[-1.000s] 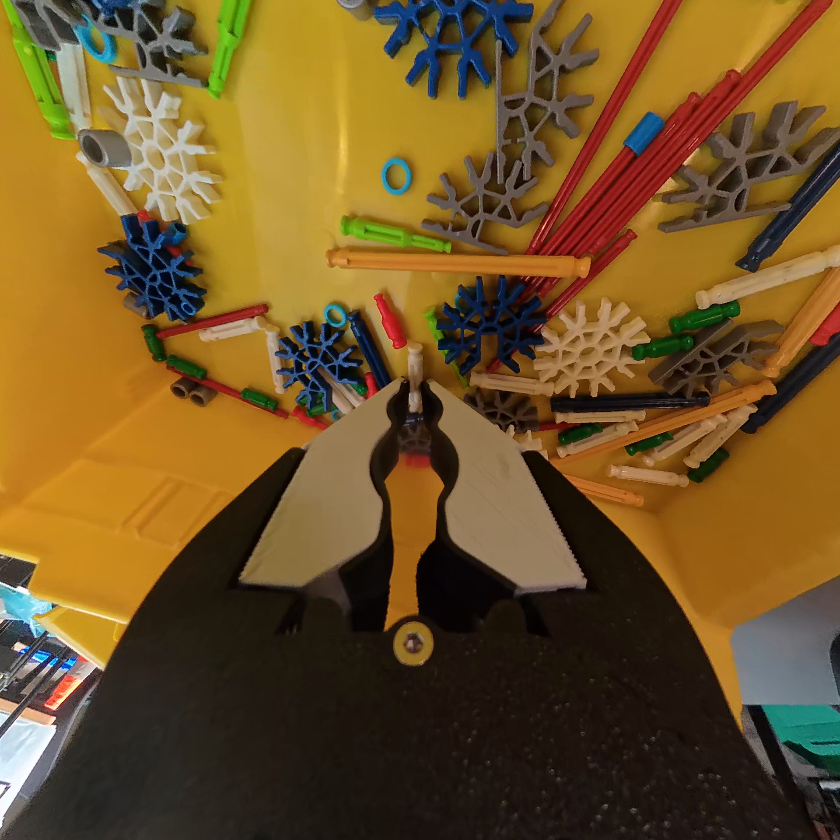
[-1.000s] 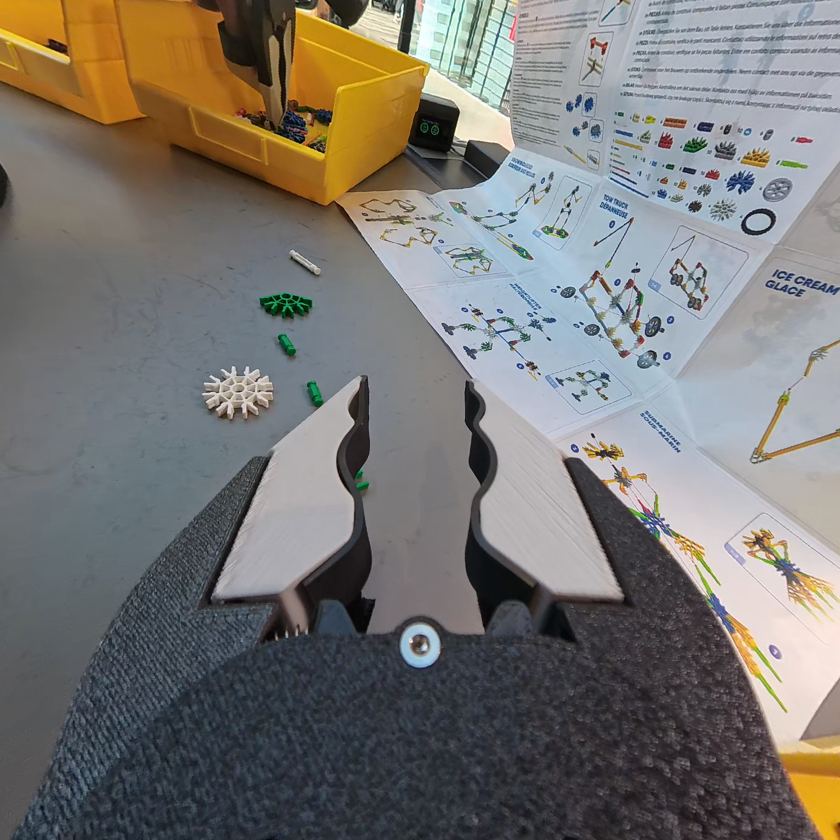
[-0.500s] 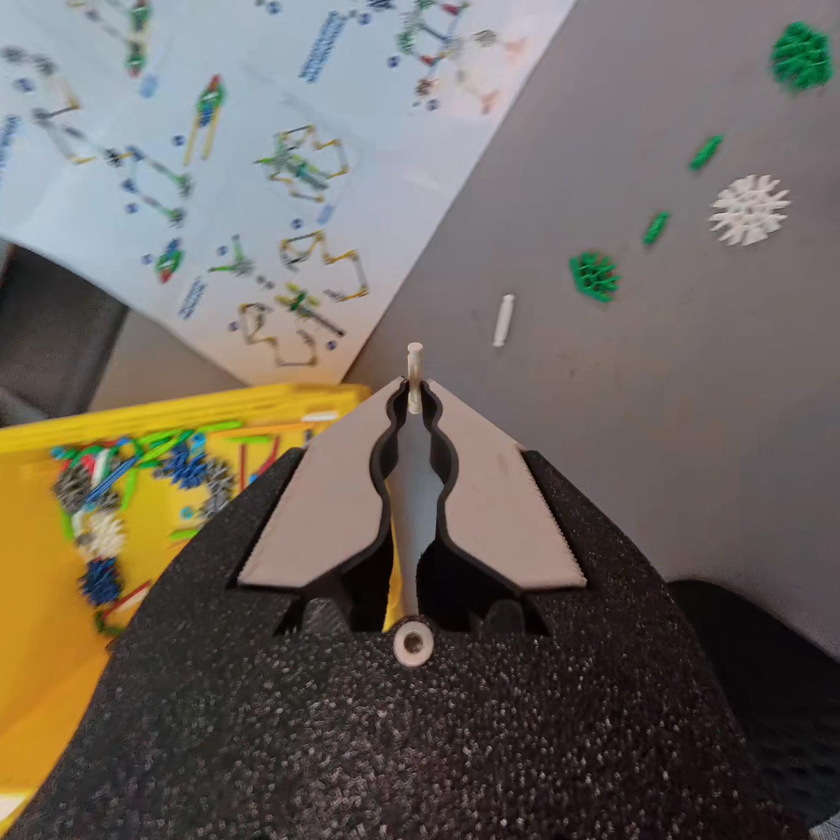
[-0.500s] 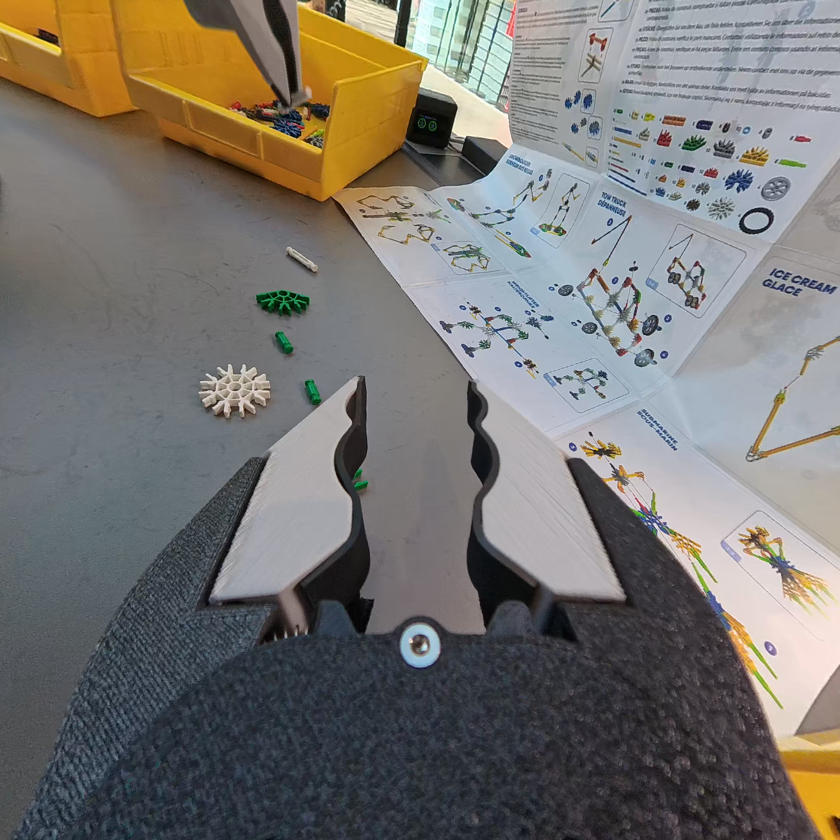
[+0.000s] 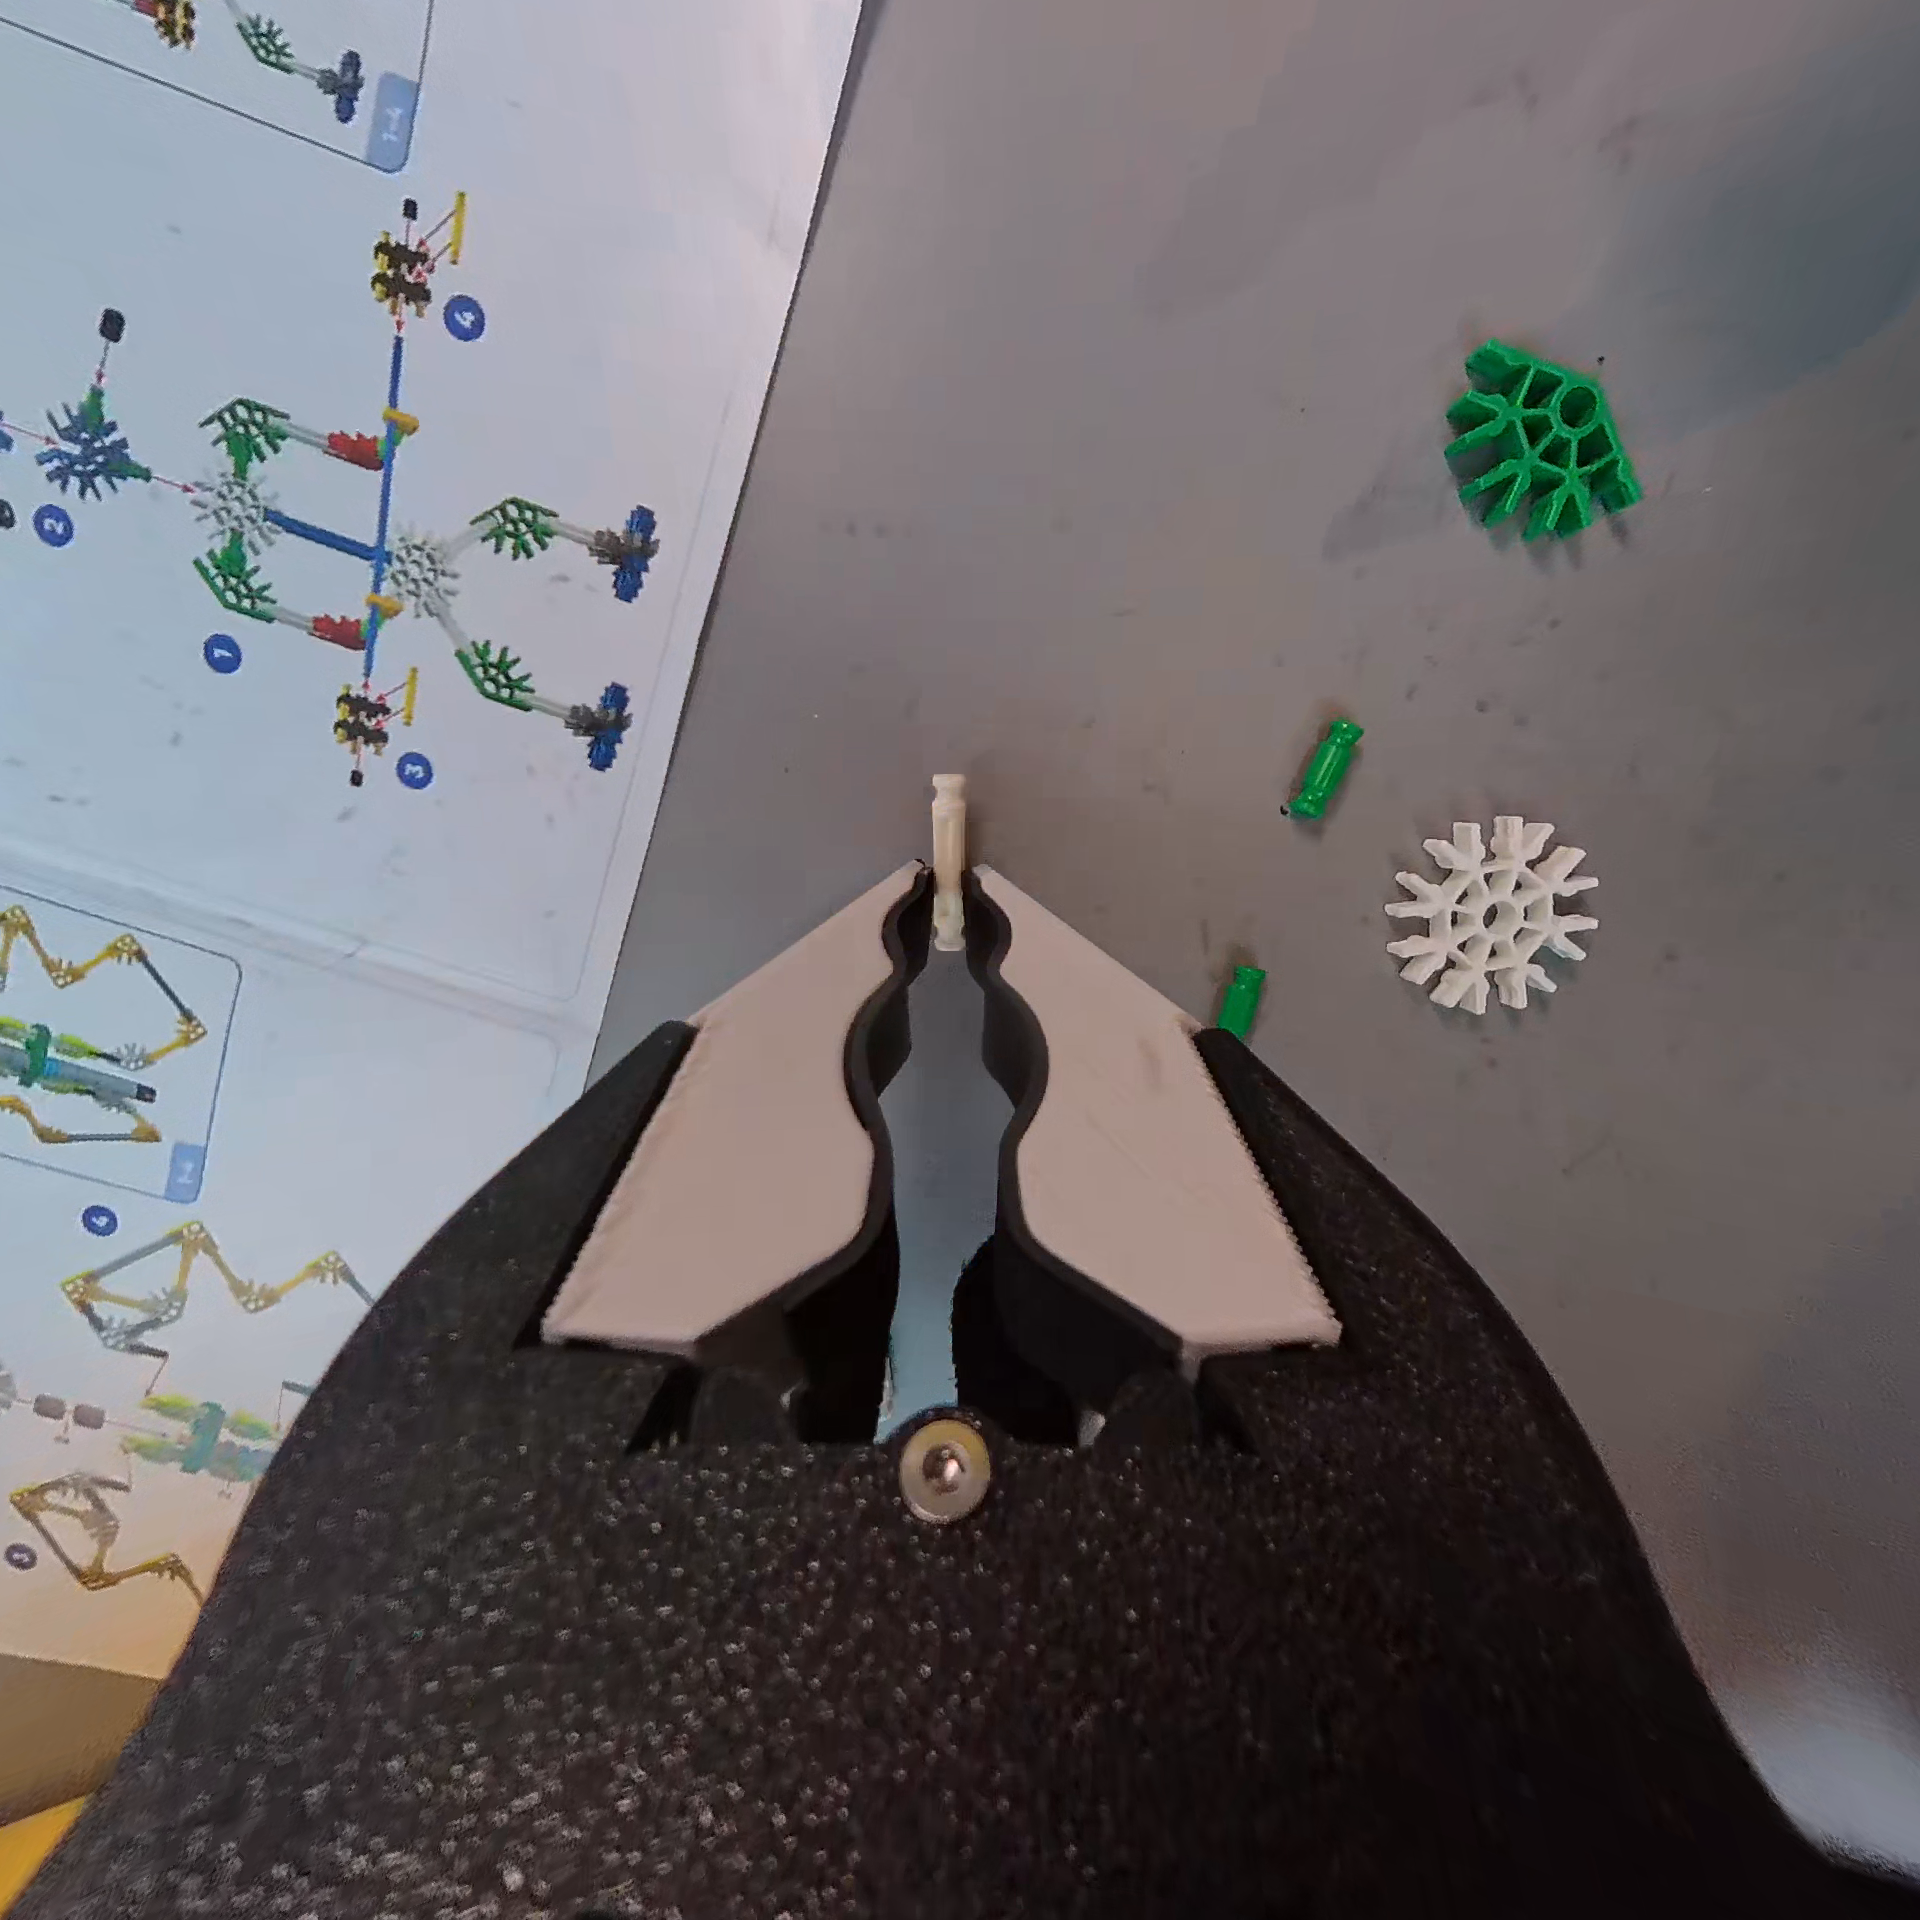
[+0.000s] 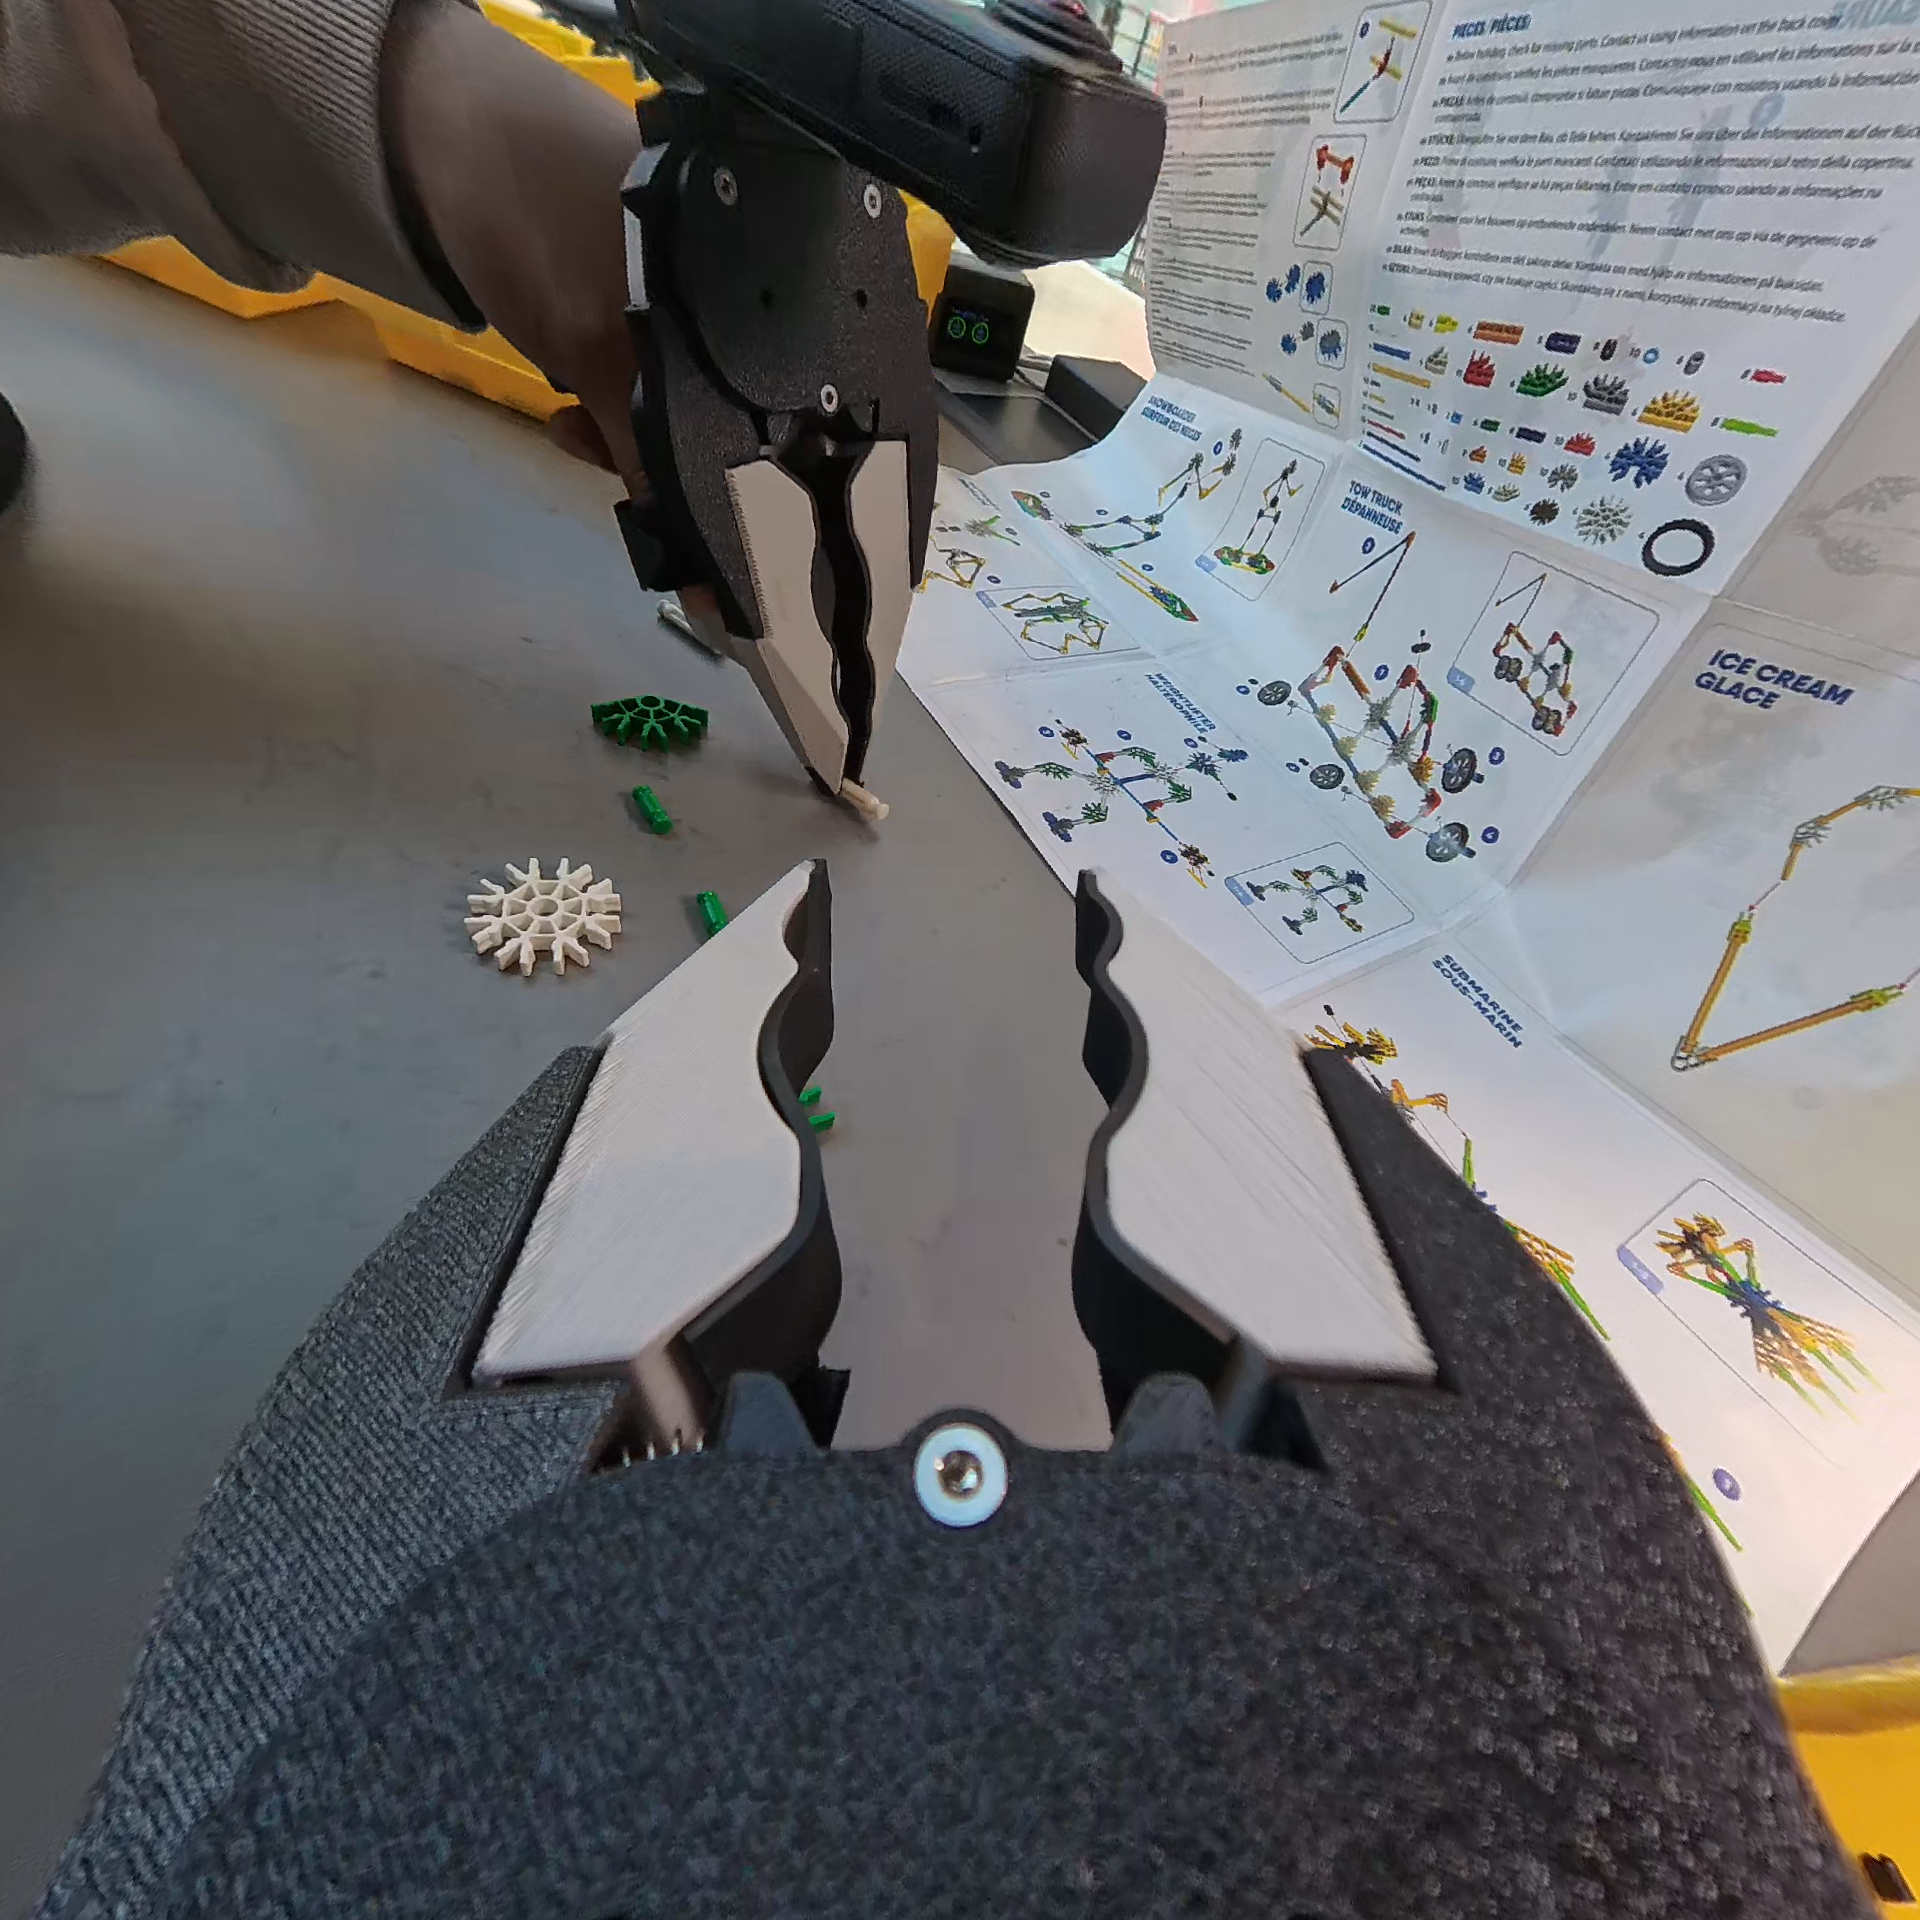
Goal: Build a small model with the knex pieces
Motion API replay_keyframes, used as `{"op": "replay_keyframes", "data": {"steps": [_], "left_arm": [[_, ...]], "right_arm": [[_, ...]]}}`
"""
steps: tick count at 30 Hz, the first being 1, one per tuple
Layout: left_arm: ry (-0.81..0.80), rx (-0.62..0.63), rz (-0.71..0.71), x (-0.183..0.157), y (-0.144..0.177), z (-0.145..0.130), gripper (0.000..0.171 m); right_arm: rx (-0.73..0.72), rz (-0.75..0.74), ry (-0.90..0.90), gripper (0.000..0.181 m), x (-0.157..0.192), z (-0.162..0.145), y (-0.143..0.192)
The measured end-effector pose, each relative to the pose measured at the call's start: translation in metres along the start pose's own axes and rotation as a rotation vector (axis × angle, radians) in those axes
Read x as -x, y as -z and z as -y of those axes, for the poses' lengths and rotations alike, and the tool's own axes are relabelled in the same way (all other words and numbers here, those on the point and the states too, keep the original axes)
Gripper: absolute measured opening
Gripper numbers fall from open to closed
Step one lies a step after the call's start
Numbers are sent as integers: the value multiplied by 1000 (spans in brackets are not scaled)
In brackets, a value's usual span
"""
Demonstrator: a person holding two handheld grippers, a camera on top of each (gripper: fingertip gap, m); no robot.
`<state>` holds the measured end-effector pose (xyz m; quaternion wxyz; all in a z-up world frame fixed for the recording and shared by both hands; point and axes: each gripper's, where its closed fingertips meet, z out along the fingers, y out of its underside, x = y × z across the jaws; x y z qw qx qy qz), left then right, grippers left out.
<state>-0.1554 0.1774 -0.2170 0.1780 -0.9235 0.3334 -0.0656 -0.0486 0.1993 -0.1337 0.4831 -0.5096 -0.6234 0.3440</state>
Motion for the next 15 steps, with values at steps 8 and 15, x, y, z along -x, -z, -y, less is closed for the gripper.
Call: {"op": "replay_keyframes", "data": {"steps": [8, 15], "left_arm": [[53, -186, 34, 6, 24, 14, 11], [264, -695, 197, 17, 93, 22, 39]], "right_arm": [[-3, -10, -3, 48, -1, 3, 1], [17, -32, -26, 48, -4, -3, -2]]}}
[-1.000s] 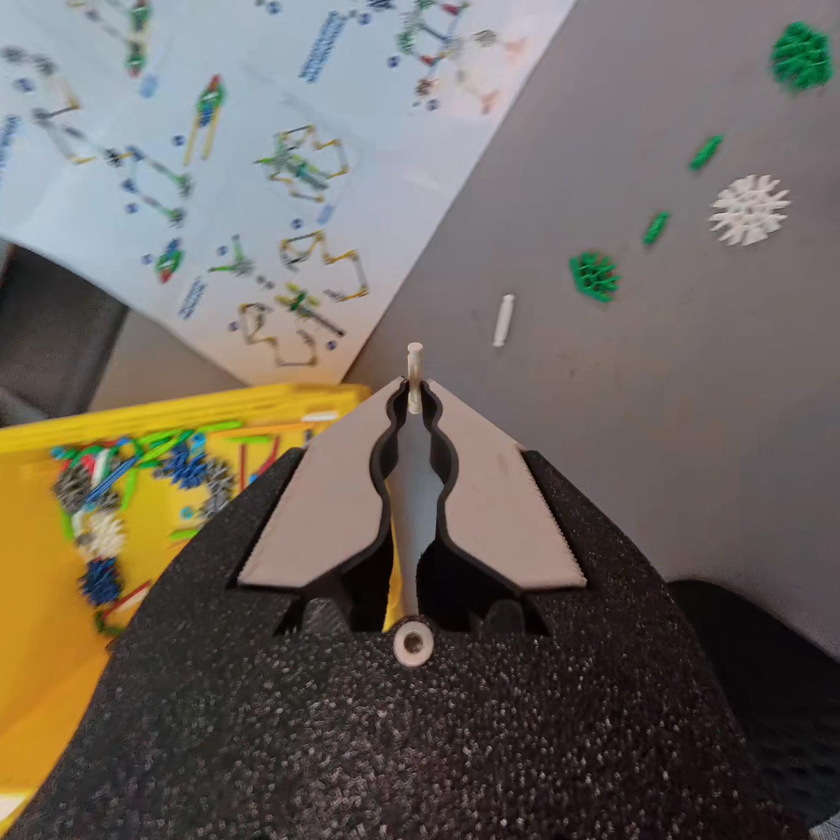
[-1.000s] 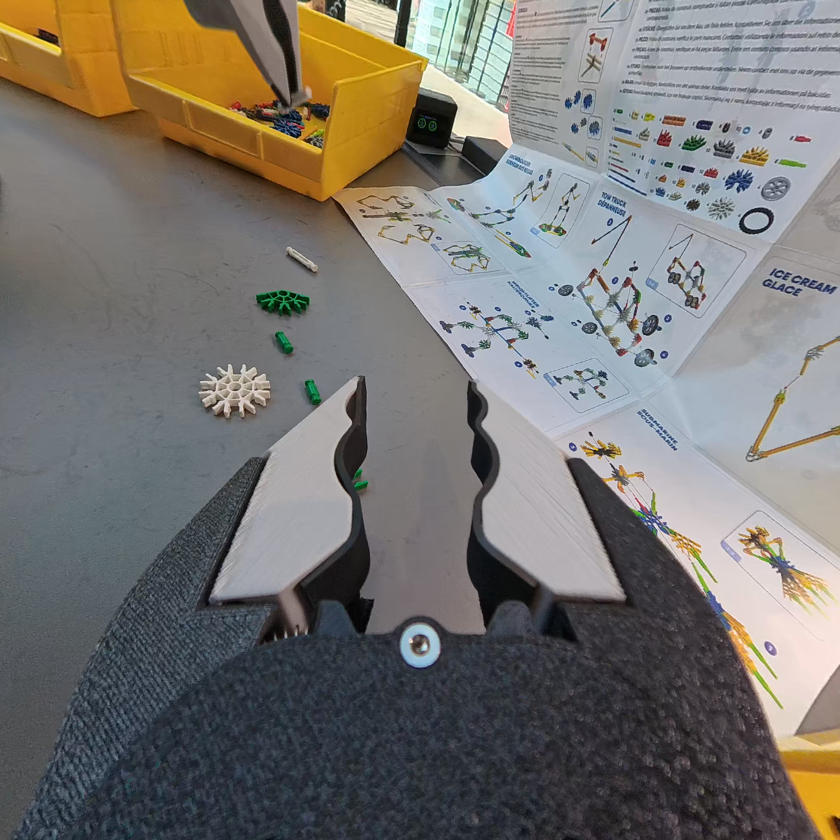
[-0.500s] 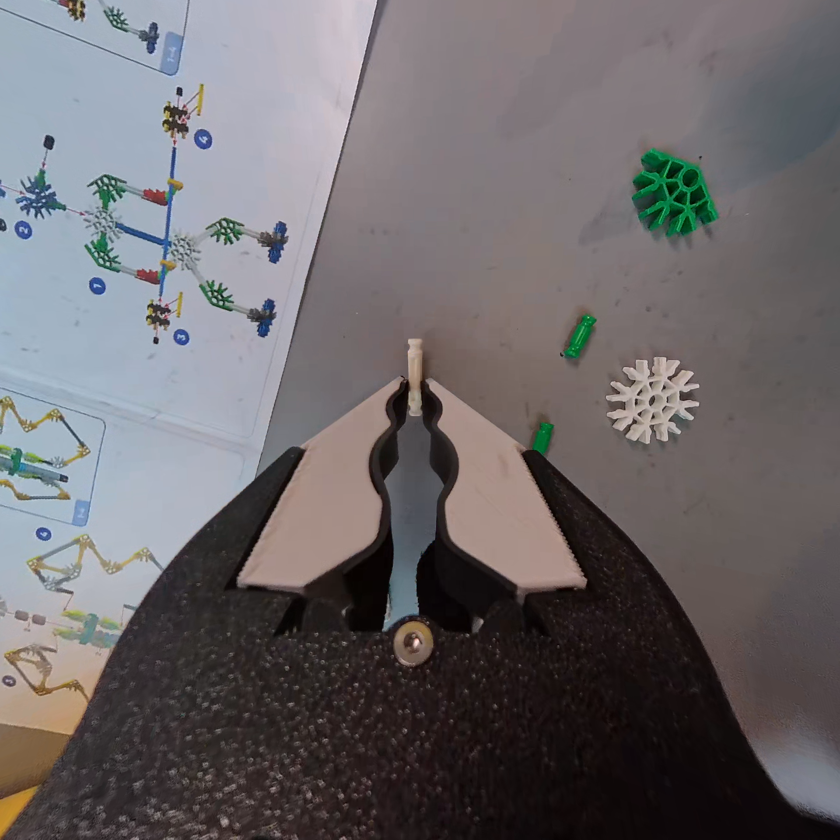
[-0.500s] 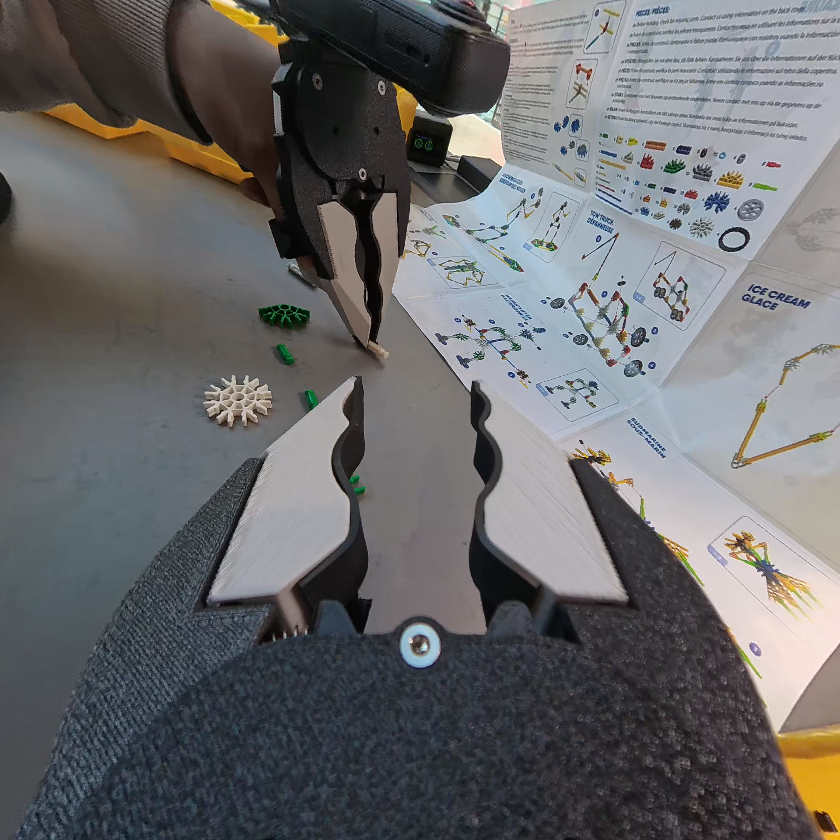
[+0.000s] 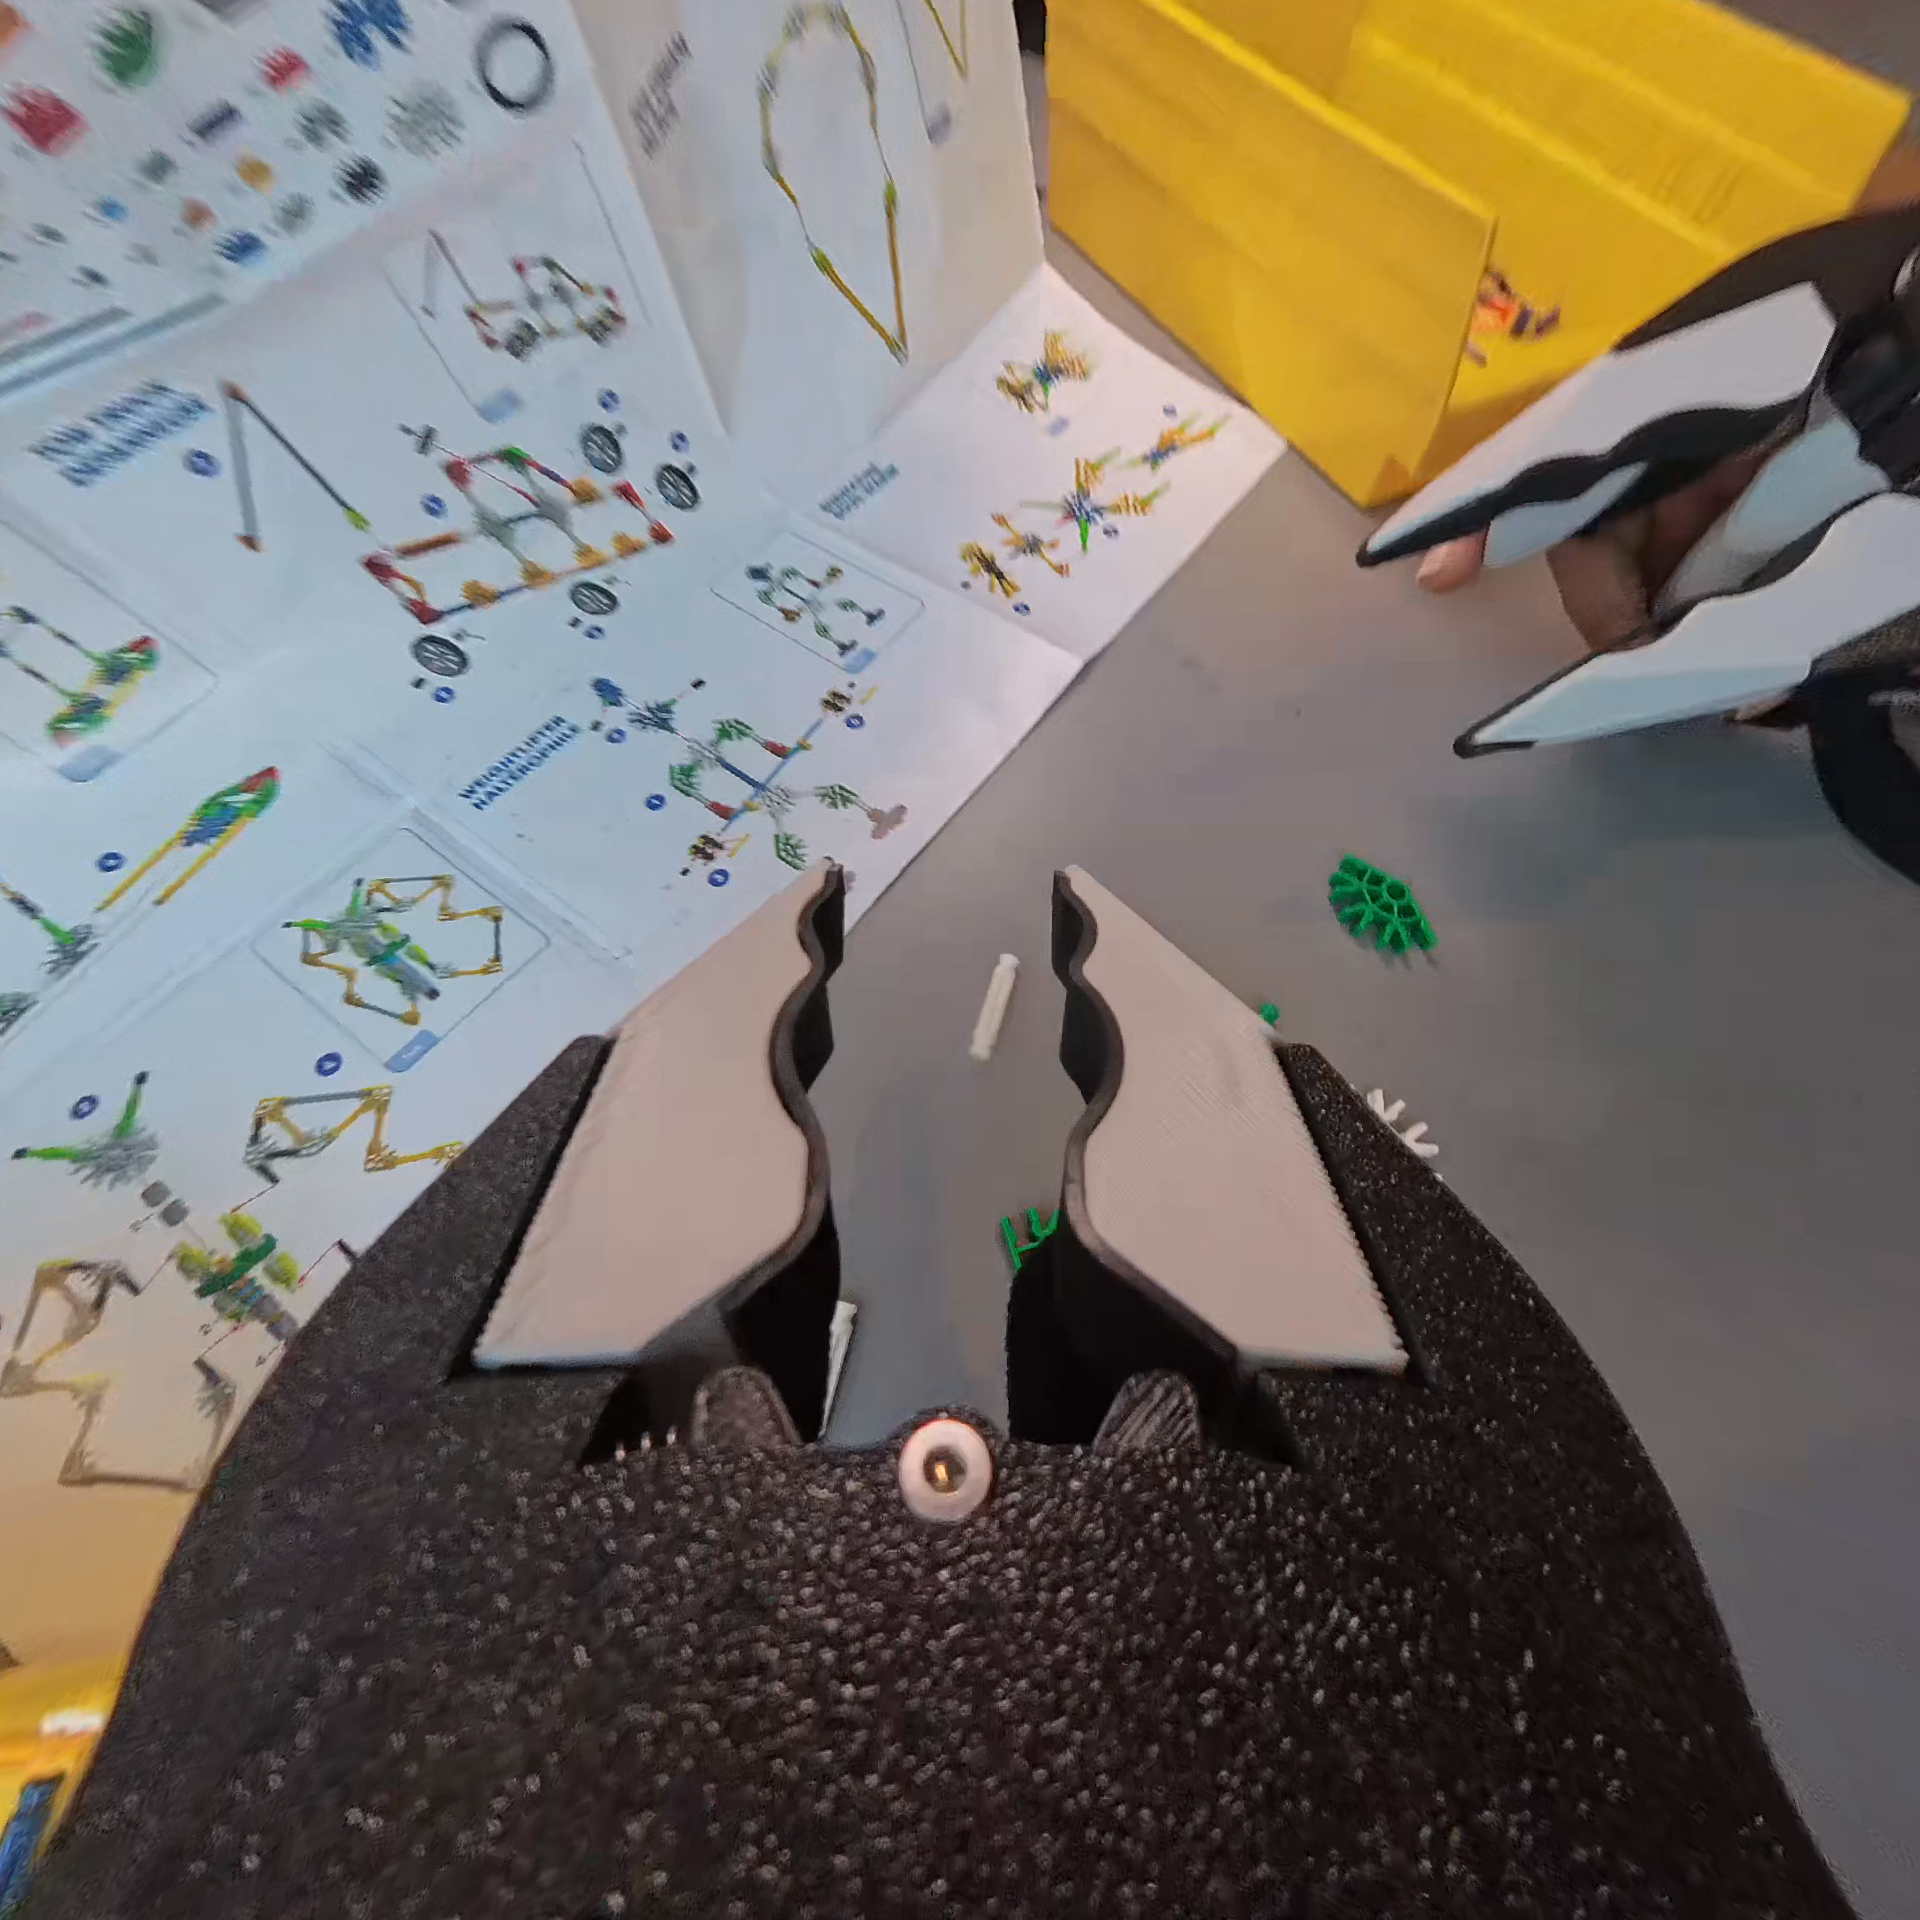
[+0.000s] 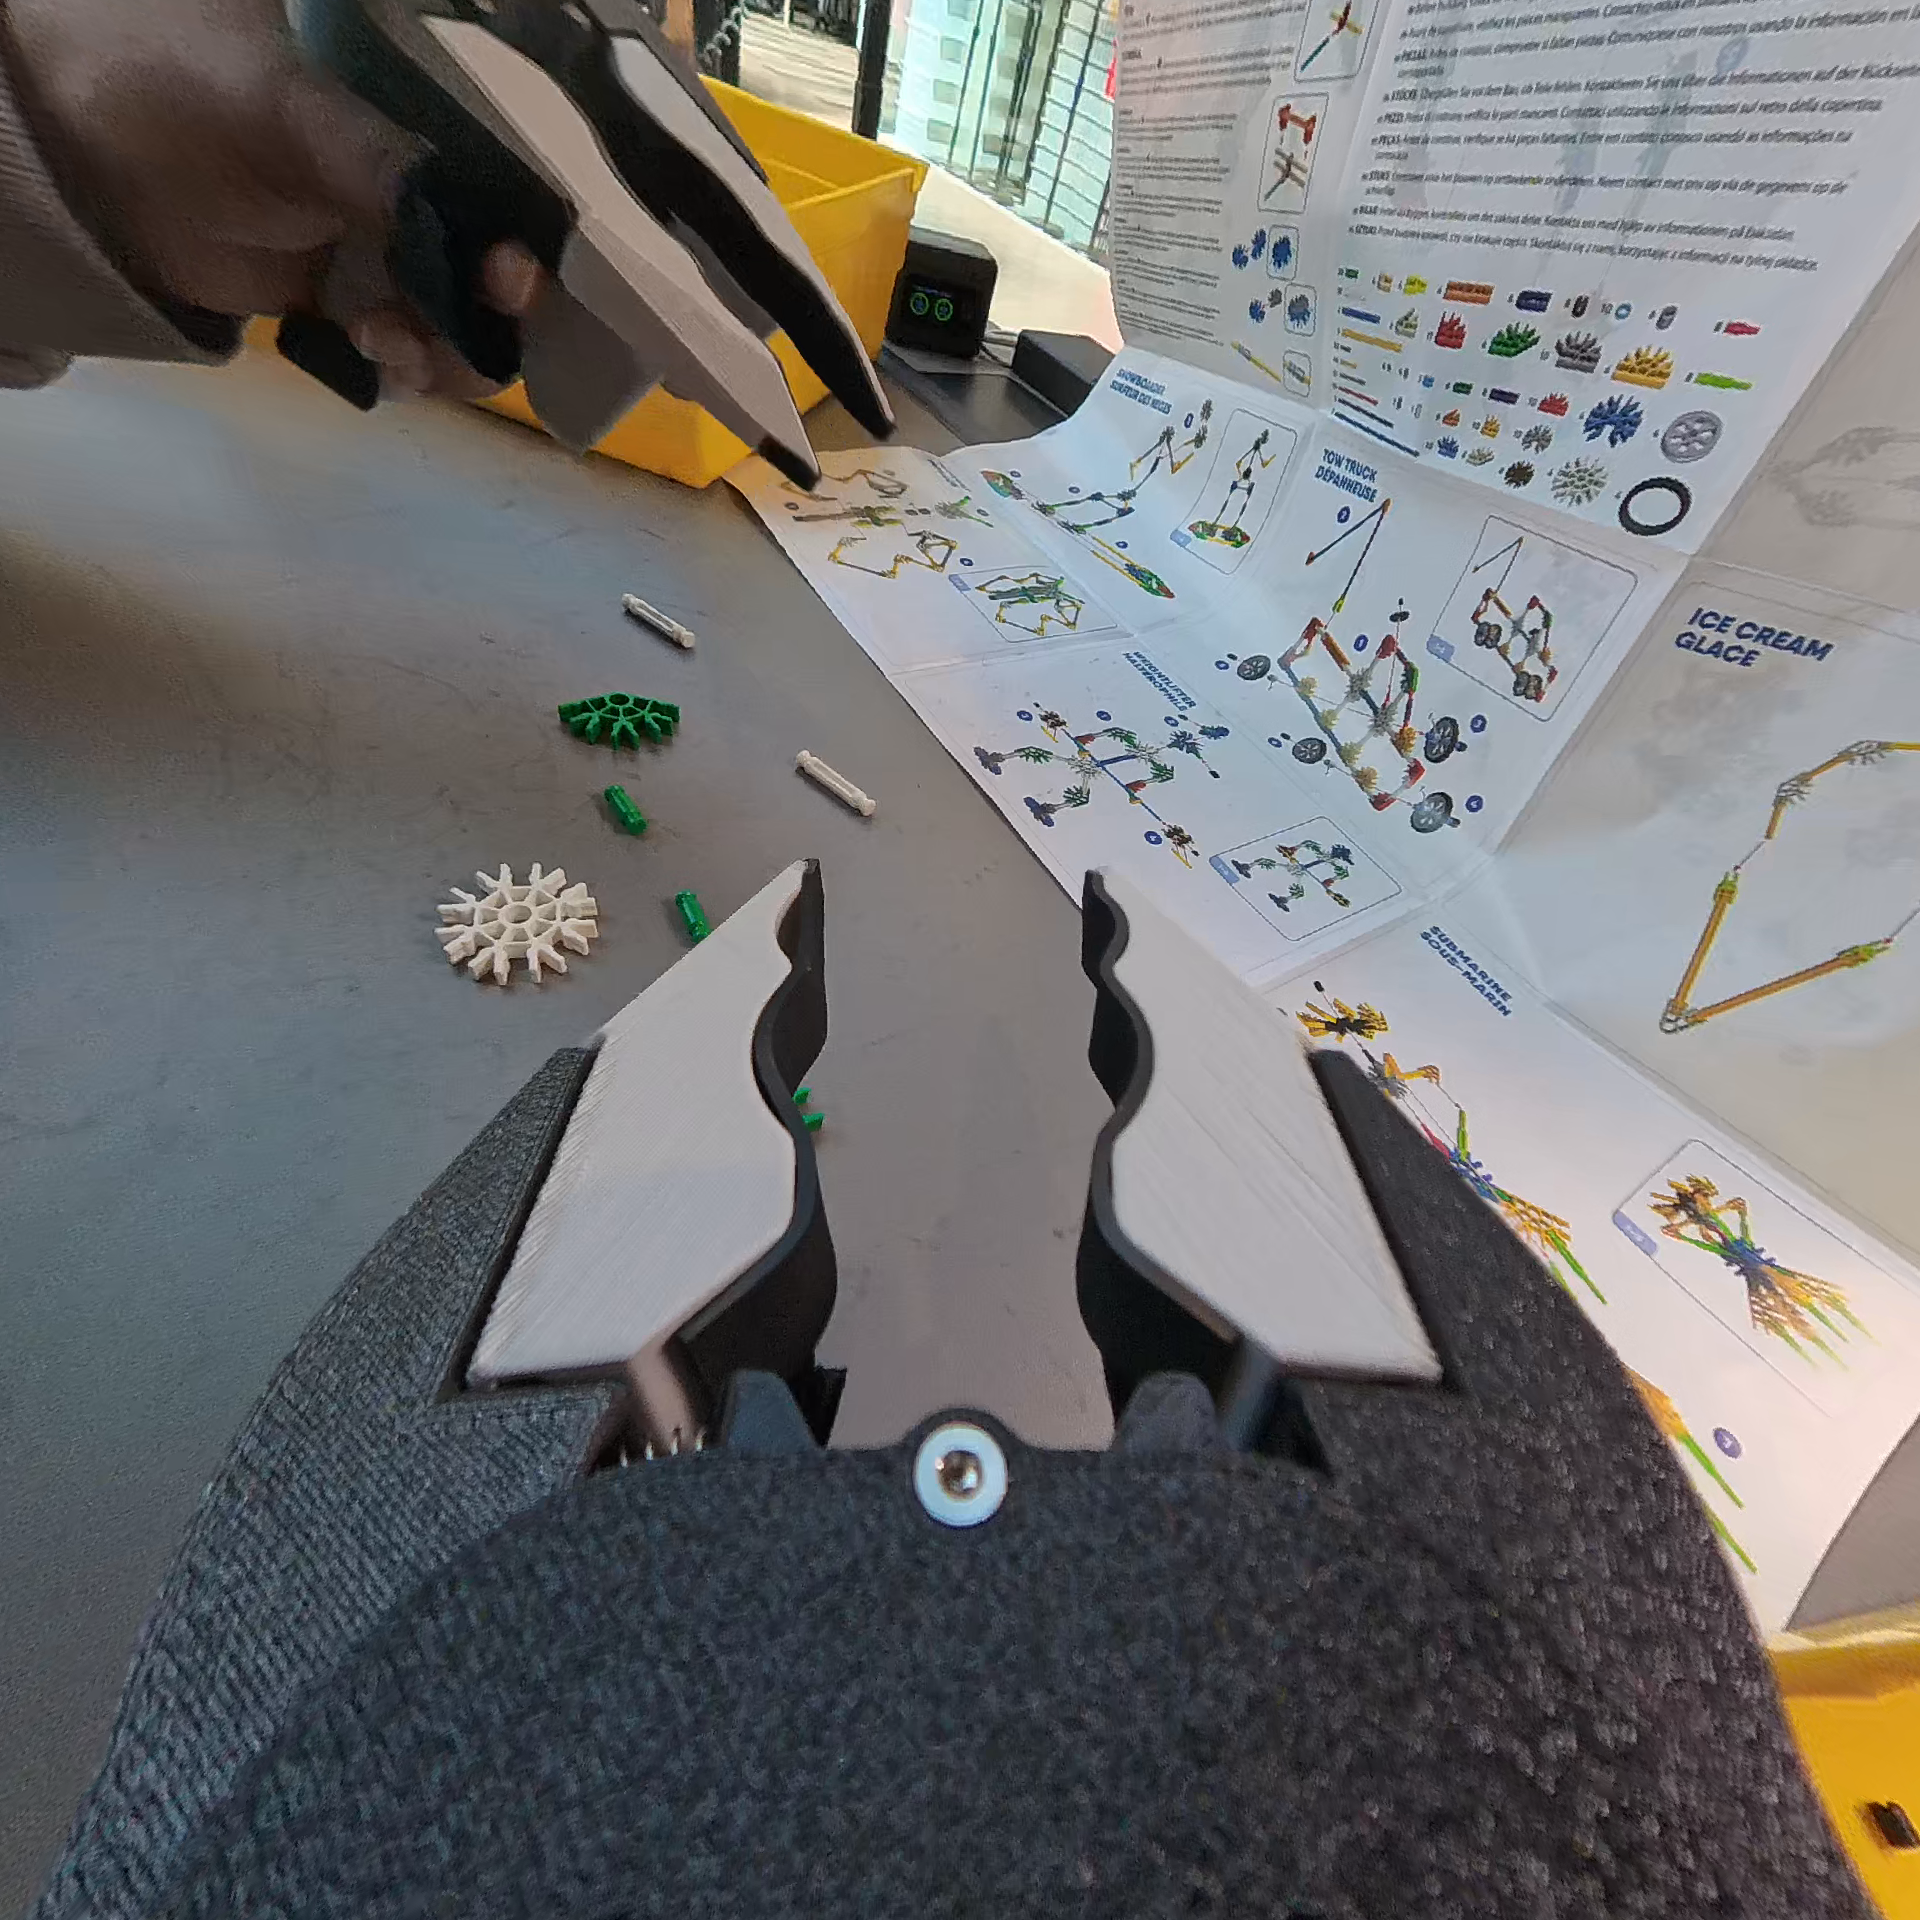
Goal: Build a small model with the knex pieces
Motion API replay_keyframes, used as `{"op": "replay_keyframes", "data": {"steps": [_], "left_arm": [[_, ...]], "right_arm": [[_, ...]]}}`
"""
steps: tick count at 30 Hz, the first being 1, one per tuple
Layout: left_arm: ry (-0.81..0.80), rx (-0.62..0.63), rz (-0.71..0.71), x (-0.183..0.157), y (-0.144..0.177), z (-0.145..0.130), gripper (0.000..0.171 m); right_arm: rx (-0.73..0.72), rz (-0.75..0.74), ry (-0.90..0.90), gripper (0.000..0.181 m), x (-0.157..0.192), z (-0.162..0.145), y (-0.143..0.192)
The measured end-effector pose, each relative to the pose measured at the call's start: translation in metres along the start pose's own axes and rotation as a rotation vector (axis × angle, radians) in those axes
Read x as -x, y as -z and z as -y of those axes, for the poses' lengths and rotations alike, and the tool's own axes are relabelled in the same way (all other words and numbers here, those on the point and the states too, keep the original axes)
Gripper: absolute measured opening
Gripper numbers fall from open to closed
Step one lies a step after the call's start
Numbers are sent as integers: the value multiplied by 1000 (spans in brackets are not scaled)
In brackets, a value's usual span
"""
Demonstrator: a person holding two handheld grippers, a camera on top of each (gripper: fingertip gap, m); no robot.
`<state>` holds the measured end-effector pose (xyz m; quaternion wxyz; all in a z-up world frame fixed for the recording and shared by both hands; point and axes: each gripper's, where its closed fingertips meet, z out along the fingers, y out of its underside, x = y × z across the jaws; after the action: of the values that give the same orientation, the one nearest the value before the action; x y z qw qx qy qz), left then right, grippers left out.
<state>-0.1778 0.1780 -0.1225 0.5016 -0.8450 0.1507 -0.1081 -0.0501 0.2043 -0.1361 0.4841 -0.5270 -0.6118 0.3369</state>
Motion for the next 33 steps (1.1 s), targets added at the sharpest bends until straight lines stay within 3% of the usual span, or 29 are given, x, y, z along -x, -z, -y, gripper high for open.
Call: {"op": "replay_keyframes", "data": {"steps": [3, 6, 11, 15, 19, 26, 33], "left_arm": [[60, -164, 99, 9, 31, 5, 51], [115, -233, 150, 8, 50, -5, 54], [160, -210, 190, 17, 46, -31, 48], [147, -187, 186, 21, 41, -39, 44], [118, -194, 199, 21, 46, -40, 43], [83, -219, 176, 22, 51, -35, 41], [94, -253, 135, 21, 57, -29, 41]], "right_arm": [[15, -14, -20, 48, -4, -6, -2], [11, -48, -32, 44, -10, -5, -3], [20, -110, -105, 18, -25, 0, -22], [116, -134, -157, 7, -37, 0, -62], [217, -57, -186, 0, -44, -4, -113], [422, -7, -77, 0, -58, -23, -175], [526, -26, -51, 0, -71, -43, -188]]}}
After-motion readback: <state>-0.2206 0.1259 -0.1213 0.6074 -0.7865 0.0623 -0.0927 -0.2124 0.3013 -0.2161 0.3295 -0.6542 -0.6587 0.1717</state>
